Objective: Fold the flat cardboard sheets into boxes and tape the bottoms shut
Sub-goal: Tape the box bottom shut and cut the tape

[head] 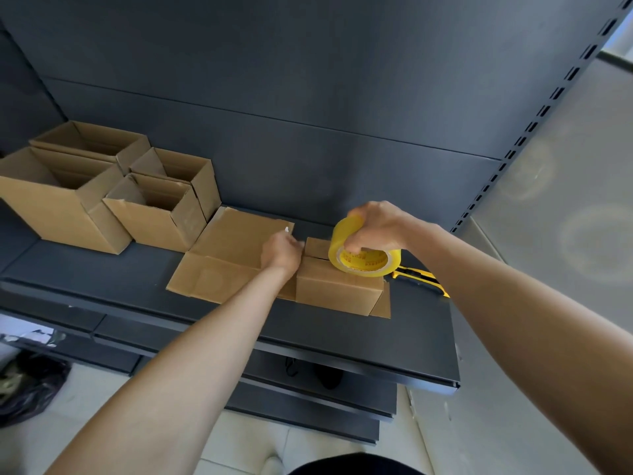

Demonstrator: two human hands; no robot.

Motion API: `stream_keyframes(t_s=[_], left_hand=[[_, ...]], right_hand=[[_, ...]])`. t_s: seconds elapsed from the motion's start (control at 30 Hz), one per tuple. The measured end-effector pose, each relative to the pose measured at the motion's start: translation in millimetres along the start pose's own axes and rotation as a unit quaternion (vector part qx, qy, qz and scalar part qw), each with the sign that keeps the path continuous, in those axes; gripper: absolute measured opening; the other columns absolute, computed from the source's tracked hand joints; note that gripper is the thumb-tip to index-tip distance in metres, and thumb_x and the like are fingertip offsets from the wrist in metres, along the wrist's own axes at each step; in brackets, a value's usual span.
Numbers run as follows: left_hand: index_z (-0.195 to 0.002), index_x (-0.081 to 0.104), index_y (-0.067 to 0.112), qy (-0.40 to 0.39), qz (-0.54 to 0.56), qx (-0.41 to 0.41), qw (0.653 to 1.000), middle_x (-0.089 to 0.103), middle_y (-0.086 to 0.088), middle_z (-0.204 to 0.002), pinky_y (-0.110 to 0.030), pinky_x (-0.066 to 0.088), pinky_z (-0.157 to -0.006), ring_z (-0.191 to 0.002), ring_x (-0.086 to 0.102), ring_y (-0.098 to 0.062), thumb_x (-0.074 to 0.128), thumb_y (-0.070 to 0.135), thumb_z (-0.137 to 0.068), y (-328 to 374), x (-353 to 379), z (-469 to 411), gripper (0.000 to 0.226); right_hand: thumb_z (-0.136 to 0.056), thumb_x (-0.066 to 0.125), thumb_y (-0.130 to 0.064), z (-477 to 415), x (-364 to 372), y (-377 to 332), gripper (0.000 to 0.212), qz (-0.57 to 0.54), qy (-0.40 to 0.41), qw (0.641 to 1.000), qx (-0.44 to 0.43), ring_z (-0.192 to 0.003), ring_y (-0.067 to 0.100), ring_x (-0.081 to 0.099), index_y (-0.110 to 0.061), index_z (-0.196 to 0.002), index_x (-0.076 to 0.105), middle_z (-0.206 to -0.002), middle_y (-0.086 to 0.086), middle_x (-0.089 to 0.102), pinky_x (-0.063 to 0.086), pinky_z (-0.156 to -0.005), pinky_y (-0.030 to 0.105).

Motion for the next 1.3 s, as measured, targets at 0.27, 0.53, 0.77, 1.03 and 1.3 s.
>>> stream_keyframes(t_s=[0.27, 0.53, 0.77, 1.03, 1.3], left_hand=[[-0.063, 0.048, 0.021, 0.019, 0.110, 0.014, 0.994, 0.056, 0.006, -0.078, -0.020, 0.036, -0.072, -0.081, 0.052, -0.012, 0.065, 0.012, -0.087, 3, 15, 10, 0.030], [-0.063, 0.051, 0.024, 0.025, 0.091, 0.027, 0.995, 0.051, 0.009, -0.072, -0.022, 0.036, -0.067, -0.076, 0.050, -0.013, 0.065, 0.015, -0.088, 5, 20, 8, 0.030], [-0.068, 0.055, 0.023, 0.031, 0.067, 0.046, 0.996, 0.051, 0.014, -0.074, -0.019, 0.034, -0.061, -0.070, 0.047, -0.004, 0.065, 0.018, -0.087, 9, 26, 8, 0.023], [-0.067, 0.054, 0.026, 0.040, 0.062, 0.058, 0.996, 0.052, 0.014, -0.073, -0.019, 0.034, -0.059, -0.070, 0.048, -0.002, 0.065, 0.019, -0.088, 11, 26, 11, 0.025], [-0.072, 0.058, 0.021, 0.042, 0.076, 0.056, 0.995, 0.051, 0.011, -0.071, -0.019, 0.036, -0.056, -0.066, 0.048, -0.007, 0.066, 0.021, -0.087, 10, 32, 10, 0.018]], right_hand=[[-0.059, 0.072, -0.049, -3, -1, -5, 0.036, 0.037, -0.024, 0.998, -0.044, -0.081, 0.017, 0.057, -0.033, -0.087, 0.055, -0.091, -0.003, 0.059, 0.053, -0.064, 0.031], [-0.080, 0.050, -0.071, 3, -14, 18, 0.055, -0.078, -0.039, 0.996, -0.018, -0.086, 0.019, 0.064, -0.021, -0.095, 0.066, -0.094, 0.001, 0.066, 0.053, -0.080, 0.036], [-0.071, 0.052, -0.073, 5, -17, 33, 0.048, 0.054, 0.007, 0.998, 0.022, -0.069, 0.015, 0.052, -0.026, -0.079, 0.057, -0.079, -0.005, 0.052, 0.045, -0.063, 0.030], [-0.067, 0.059, -0.073, 13, -22, 52, 0.054, 0.178, -0.004, 0.982, 0.060, -0.082, 0.024, 0.051, -0.024, -0.084, 0.049, -0.083, -0.005, 0.048, 0.032, -0.053, 0.026], [-0.065, 0.060, -0.078, 8, 3, 105, 0.056, 0.125, -0.047, 0.983, 0.127, -0.083, 0.024, 0.053, -0.025, -0.073, 0.043, -0.076, -0.005, 0.046, 0.042, -0.066, 0.031]])
Point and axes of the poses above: each hand's wrist, its own z-axis away from the middle knuckle, its own x-axis out of the palm, y = z × x, the point moved 5 cm from there along -z, towards the middle knuckle
